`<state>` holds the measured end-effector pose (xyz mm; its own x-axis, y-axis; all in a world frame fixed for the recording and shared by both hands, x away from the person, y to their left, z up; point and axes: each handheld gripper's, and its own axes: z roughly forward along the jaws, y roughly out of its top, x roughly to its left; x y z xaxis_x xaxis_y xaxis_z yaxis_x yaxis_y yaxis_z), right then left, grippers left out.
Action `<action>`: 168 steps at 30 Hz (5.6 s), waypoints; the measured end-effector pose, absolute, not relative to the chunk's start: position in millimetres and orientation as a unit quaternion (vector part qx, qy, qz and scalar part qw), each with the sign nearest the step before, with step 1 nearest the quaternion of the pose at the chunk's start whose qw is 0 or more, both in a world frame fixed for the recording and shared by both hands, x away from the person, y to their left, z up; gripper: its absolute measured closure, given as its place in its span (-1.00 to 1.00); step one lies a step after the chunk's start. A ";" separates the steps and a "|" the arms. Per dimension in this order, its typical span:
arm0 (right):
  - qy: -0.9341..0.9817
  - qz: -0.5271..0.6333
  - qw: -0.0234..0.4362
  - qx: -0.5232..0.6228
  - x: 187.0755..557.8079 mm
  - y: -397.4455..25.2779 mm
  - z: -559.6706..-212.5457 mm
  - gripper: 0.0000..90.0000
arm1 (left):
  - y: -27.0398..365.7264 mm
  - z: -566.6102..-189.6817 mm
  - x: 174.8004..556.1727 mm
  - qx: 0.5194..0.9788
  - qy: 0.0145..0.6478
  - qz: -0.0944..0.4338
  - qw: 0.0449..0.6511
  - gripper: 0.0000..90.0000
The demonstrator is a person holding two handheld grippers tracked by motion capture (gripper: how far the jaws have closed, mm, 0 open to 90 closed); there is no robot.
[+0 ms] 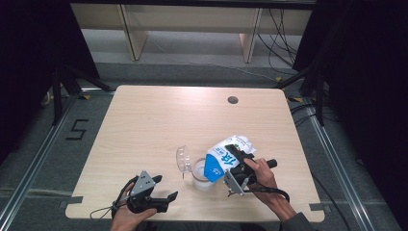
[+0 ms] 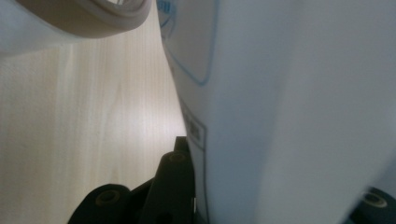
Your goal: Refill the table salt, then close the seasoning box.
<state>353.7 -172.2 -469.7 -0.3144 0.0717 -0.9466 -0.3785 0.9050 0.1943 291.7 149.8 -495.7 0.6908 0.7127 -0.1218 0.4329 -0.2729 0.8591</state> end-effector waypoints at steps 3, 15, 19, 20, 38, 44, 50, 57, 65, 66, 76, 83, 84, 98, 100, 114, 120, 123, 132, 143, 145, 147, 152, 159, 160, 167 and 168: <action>0.798 0.212 0.560 -0.073 354.3 -175.3 -468.8 0.80 | 150.8 -495.6 292.1 0.788 0.363 0.147 0.475 -0.58; 0.809 0.281 0.517 -0.003 361.1 -187.0 -463.5 0.82 | 149.8 -496.0 290.8 0.785 0.372 0.146 0.473 -0.58; 0.817 0.304 0.490 0.017 366.0 -192.4 -462.7 0.82 | 150.9 -496.2 292.0 0.786 0.370 0.149 0.473 -0.58; 0.817 0.311 0.485 0.024 367.9 -194.0 -462.9 0.83 | 150.6 -496.6 292.5 0.782 0.371 0.147 0.478 -0.58; 0.809 0.387 0.415 0.155 387.4 -224.5 -466.4 0.86 | 150.5 -496.1 292.2 0.785 0.370 0.150 0.474 -0.58; 0.802 0.413 0.383 0.199 394.8 -234.4 -471.2 0.87 | 150.2 -495.8 292.3 0.784 0.371 0.150 0.475 -0.58; 0.788 0.448 0.351 0.237 404.4 -246.6 -476.8 0.87 | 150.7 -495.8 292.9 0.784 0.369 0.149 0.477 -0.58; 0.777 0.470 0.324 0.266 409.3 -254.2 -483.1 0.88 | 149.7 -497.1 293.0 0.781 0.376 0.145 0.477 -0.58; 0.773 0.474 0.303 0.292 414.8 -263.1 -492.4 0.88 | 150.7 -496.0 291.8 0.780 0.377 0.148 0.478 -0.57; 0.768 0.482 0.296 0.301 414.8 -265.3 -493.1 0.88 | 150.6 -495.5 291.8 0.779 0.377 0.150 0.479 -0.56; 0.759 0.476 0.301 0.326 413.9 -270.0 -493.1 0.28 | 152.4 -492.3 292.9 0.774 0.379 0.154 0.484 -0.54; 0.743 0.487 0.274 0.369 400.8 -274.0 -487.2 -0.28 | 152.1 -489.9 295.0 0.765 0.386 0.146 0.494 -0.51; 0.746 0.485 0.270 0.367 399.2 -274.8 -485.8 -0.34 | 152.0 -490.2 295.7 0.765 0.385 0.144 0.496 -0.51; 0.743 0.470 0.302 0.368 366.5 -282.7 -473.9 -0.45 | 154.3 -487.9 295.3 0.751 0.397 0.137 0.509 -0.49; 0.743 0.470 0.289 0.378 361.4 -283.7 -473.6 -0.46 | 154.3 -487.7 295.2 0.751 0.398 0.138 0.508 -0.49; 0.748 0.455 0.268 0.402 338.6 -290.9 -474.3 -0.55 | 154.0 -482.5 295.0 0.753 0.394 0.143 0.507 -0.39; 0.749 0.452 0.269 0.403 330.2 -288.9 -474.2 -0.54 | 153.7 -477.6 296.3 0.745 0.397 0.143 0.517 -0.14; 0.752 0.453 0.265 0.399 327.9 -289.1 -473.9 -0.54 | 154.1 -473.4 296.9 0.739 0.398 0.145 0.525 0.08; 0.765 0.438 0.283 0.379 319.8 -281.9 -472.0 -0.53 | 150.3 -456.5 298.5 0.740 0.377 0.172 0.530 0.77; 0.761 0.450 0.271 0.382 309.4 -280.7 -471.0 -0.52 | 128.1 -449.0 310.5 0.748 0.364 0.171 0.527 0.98; 0.762 0.446 0.275 0.380 308.3 -280.3 -470.7 -0.51 | 126.0 -447.9 312.1 0.747 0.363 0.170 0.530 0.98; 0.765 0.447 0.286 0.364 309.2 -279.9 -471.2 -0.51 | 123.7 -447.5 312.4 0.742 0.368 0.168 0.534 0.98; 0.767 0.450 0.281 0.360 307.9 -277.9 -471.4 -0.51 | 122.9 -445.3 313.2 0.749 0.357 0.172 0.531 0.97; 0.762 0.447 0.270 0.383 303.5 -275.0 -471.4 -0.50 | 120.6 -443.6 313.9 0.750 0.357 0.173 0.529 0.97; 0.766 0.443 0.272 0.378 303.8 -276.1 -470.8 -0.50 | 120.2 -443.4 314.0 0.749 0.358 0.173 0.530 0.97; 0.765 0.444 0.265 0.385 301.8 -275.2 -470.8 -0.50 | 114.8 -441.1 313.9 0.751 0.351 0.172 0.533 0.96; 0.769 0.444 0.277 0.367 304.4 -276.9 -470.8 -0.50 | 113.6 -441.6 314.2 0.749 0.351 0.170 0.536 0.96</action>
